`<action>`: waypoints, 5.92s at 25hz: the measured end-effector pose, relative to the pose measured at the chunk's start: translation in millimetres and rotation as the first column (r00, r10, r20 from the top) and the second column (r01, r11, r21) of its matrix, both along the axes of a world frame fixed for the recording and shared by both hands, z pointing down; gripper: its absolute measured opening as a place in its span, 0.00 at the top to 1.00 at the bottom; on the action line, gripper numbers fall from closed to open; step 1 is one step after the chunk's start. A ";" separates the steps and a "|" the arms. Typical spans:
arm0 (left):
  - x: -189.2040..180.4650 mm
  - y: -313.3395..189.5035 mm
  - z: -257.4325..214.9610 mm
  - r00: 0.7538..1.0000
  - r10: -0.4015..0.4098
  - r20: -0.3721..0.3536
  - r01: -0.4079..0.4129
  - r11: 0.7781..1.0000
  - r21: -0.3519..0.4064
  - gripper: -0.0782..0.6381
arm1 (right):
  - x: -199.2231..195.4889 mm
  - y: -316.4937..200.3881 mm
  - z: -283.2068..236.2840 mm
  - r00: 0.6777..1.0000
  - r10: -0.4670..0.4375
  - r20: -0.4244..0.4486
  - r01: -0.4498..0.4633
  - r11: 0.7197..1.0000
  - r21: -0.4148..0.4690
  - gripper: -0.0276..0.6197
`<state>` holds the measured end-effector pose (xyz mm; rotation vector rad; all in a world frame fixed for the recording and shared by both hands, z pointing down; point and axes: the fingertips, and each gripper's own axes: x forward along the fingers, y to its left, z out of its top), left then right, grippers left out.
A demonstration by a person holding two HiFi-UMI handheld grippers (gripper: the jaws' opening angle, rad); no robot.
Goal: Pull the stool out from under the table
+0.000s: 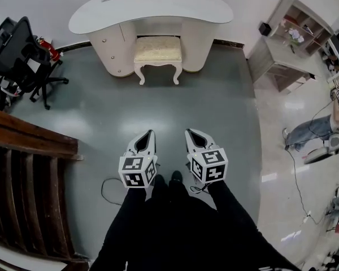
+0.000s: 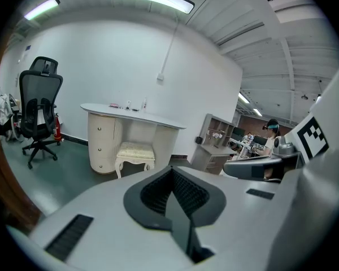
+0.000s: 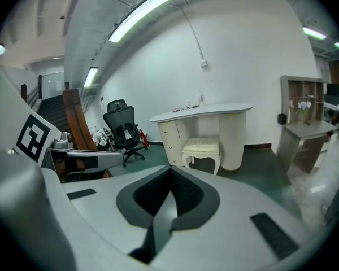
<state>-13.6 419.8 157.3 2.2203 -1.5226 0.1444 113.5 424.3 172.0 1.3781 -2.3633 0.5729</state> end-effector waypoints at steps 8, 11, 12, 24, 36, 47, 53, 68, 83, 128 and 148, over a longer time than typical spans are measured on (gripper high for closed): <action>1.2 -27.3 -6.5 1.000 -0.025 0.018 0.025 1.000 0.014 0.88 | 25.5 -23.9 9.3 1.000 0.031 0.002 -0.031 0.999 -0.031 0.95; 2.6 -36.4 -6.8 0.999 -0.036 0.034 0.035 0.999 0.014 0.88 | 31.9 -33.5 9.6 0.999 0.024 -0.022 -0.025 1.000 -0.017 0.95; 1.9 -38.6 -6.6 0.999 -0.042 0.035 0.041 0.999 0.013 0.88 | 33.3 -36.4 9.4 0.999 0.023 -0.035 -0.023 1.000 -0.009 0.95; -9.5 -81.0 -14.7 0.995 -0.084 0.050 0.084 0.996 0.008 0.88 | 48.9 -77.0 10.1 0.997 0.057 -0.047 -0.058 0.998 -0.024 0.95; -40.7 -182.8 12.6 0.995 -0.080 0.060 0.083 0.996 -0.038 0.88 | 34.2 -167.6 36.0 0.994 0.092 -0.060 -0.097 0.991 -0.090 0.95; -78.9 -283.1 46.8 0.997 -0.045 0.062 0.053 0.989 -0.139 0.88 | -2.7 -278.6 61.5 0.988 0.115 -0.105 -0.131 0.978 -0.161 0.95; -108.6 -324.1 58.9 0.997 -0.043 0.059 0.052 0.986 -0.159 0.88 | -15.1 -316.4 75.8 0.980 0.161 -0.116 -0.182 0.963 -0.197 0.95; -112.1 -382.8 145.1 0.989 -0.054 0.140 0.091 0.958 -0.272 0.65 | 8.1 -383.8 152.0 0.971 0.114 -0.209 -0.165 0.954 -0.249 0.91; -112.4 -479.3 308.6 0.955 -0.018 0.297 0.116 0.942 -0.316 0.48 | 32.2 -486.3 310.0 0.948 0.127 -0.293 -0.207 0.944 -0.259 0.54; -153.6 -635.7 492.1 0.882 0.052 0.469 0.112 0.942 -0.315 0.42 | 37.7 -628.7 485.7 0.886 0.087 -0.456 -0.206 0.954 -0.218 0.51; -155.5 -632.0 493.2 0.870 0.061 0.490 0.126 0.932 -0.340 0.43 | 38.6 -623.9 485.8 0.881 0.073 -0.468 -0.213 0.943 -0.254 0.52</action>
